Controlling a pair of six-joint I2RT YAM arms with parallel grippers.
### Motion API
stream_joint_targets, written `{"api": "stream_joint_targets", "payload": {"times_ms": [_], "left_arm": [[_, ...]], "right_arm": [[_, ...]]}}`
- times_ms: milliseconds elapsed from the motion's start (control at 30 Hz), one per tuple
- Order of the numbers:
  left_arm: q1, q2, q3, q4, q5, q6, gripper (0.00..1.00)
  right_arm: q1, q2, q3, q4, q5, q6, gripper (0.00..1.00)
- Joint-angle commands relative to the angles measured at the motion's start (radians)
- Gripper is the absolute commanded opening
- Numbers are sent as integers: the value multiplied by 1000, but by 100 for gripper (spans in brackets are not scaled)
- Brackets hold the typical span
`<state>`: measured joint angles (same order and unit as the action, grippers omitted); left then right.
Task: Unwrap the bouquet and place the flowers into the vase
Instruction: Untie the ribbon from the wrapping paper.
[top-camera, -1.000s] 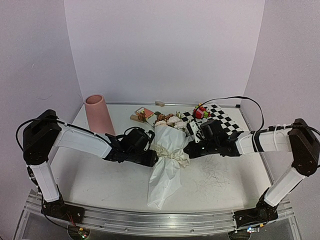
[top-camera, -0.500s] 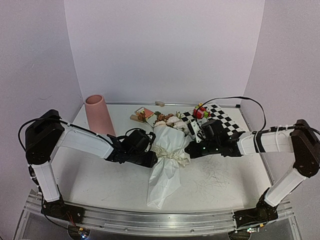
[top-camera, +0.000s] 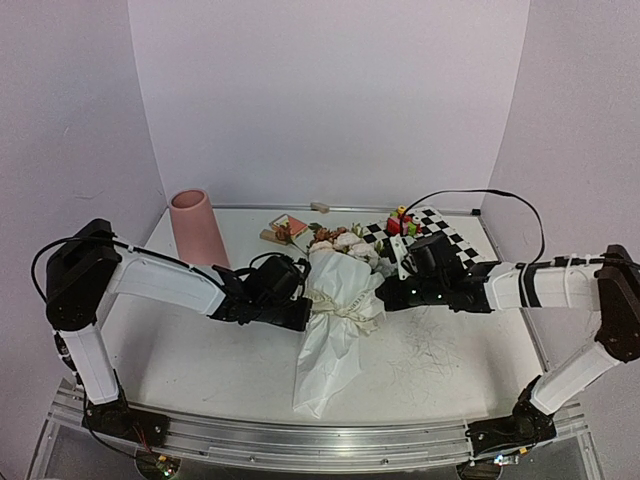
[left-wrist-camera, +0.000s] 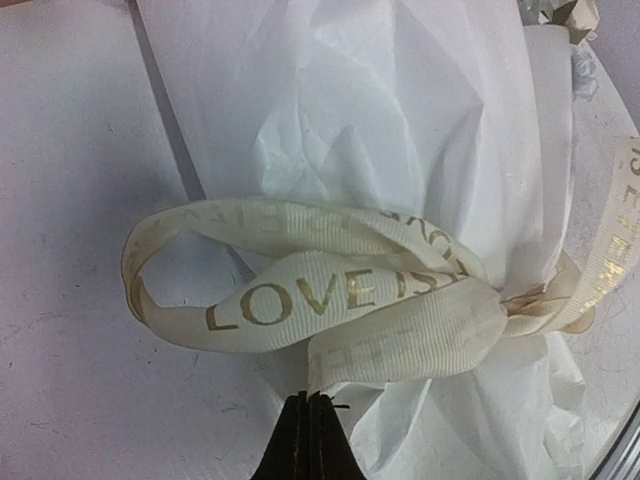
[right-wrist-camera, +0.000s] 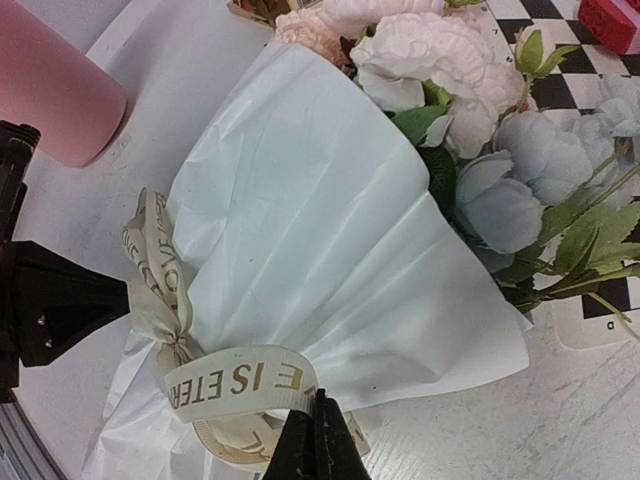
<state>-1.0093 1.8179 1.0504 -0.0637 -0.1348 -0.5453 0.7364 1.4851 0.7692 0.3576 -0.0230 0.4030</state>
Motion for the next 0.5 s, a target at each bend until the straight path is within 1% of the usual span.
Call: {"api": "stream_joint_targets", "payload": {"times_ms": [0, 200, 467], "left_arm": [[-6, -105, 16, -33, -66, 18, 0], [-6, -139, 6, -53, -86, 9, 0], [-7, -174, -1, -69, -94, -4, 0]], "right_arm": [[2, -62, -8, -37, 77, 11, 0], [2, -93, -7, -74, 159, 32, 0], [2, -107, -12, -111, 208, 62, 0]]}}
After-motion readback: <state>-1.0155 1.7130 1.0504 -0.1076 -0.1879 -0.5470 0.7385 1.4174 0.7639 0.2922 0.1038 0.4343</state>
